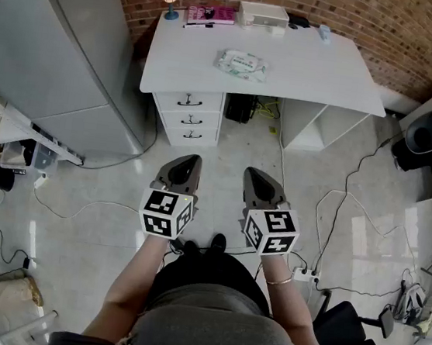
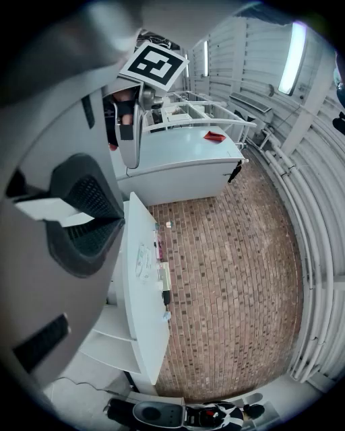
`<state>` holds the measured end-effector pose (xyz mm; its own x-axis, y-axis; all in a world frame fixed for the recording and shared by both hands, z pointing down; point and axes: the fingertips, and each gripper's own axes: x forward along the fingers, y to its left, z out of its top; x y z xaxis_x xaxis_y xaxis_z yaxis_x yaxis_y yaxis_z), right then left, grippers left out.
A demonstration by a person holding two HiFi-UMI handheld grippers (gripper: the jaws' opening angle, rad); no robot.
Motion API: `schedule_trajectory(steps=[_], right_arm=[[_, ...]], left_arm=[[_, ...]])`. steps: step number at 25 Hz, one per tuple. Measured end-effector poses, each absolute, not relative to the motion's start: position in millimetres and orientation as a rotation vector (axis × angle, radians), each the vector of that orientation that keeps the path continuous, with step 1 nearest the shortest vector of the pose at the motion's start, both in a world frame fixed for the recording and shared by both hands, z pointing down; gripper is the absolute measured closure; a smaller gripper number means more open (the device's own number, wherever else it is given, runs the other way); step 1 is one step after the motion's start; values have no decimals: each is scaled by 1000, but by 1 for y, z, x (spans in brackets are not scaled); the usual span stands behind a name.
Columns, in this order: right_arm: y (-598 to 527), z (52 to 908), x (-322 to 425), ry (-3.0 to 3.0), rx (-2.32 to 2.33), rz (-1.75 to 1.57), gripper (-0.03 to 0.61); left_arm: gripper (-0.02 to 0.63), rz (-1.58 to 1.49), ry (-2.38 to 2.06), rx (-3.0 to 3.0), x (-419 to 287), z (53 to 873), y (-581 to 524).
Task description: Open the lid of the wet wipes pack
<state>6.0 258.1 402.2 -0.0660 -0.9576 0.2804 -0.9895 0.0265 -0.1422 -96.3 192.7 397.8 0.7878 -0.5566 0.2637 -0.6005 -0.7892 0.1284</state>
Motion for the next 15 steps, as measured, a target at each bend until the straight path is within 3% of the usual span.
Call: schedule_trajectory(steps=[15], right_arm=[[255, 408, 33, -2198, 2066, 506, 574]], left_arm=[[589, 363, -953, 2751, -75, 407, 185]])
